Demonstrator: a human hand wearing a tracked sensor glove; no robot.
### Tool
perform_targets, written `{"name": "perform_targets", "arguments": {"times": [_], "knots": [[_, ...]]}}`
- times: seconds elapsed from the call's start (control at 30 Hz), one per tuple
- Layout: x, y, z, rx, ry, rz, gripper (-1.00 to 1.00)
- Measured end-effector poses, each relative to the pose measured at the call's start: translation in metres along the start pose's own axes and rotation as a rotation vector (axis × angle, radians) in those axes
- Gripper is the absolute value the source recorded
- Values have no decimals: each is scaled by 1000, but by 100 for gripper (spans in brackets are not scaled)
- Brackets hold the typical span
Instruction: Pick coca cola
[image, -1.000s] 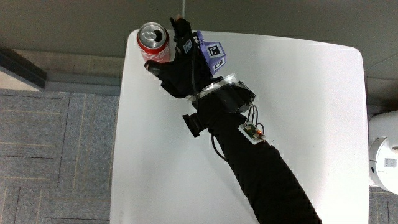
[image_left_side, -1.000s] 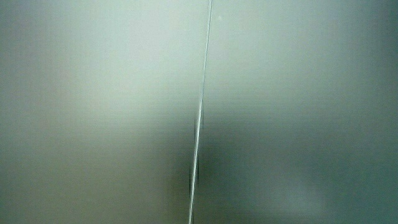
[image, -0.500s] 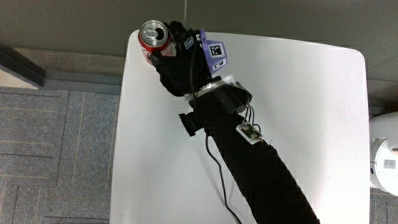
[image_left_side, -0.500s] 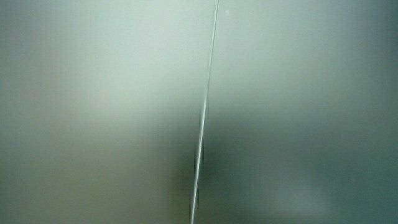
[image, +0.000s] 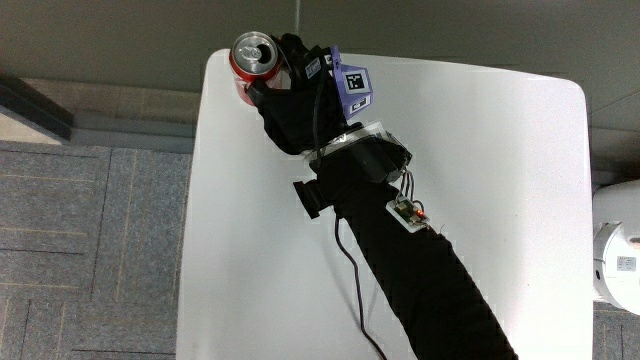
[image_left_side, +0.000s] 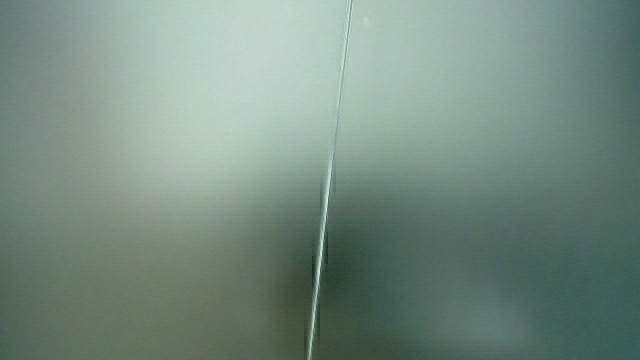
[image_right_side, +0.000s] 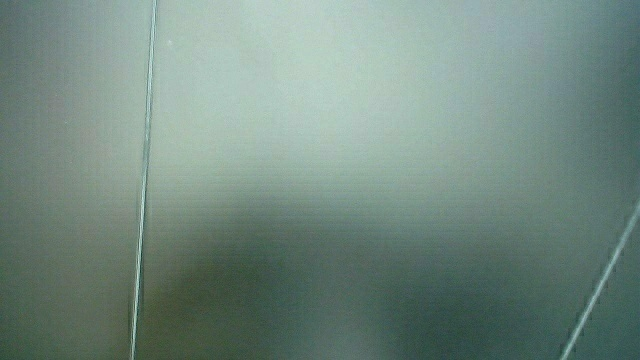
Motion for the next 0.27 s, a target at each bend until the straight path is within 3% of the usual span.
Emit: {"name": "perform_targets", "arguments": {"times": [0.1, 0.27], "knots": [[-3, -2, 0, -1, -9, 10, 100], [-11, -5, 5, -13, 53, 76, 100]]}}
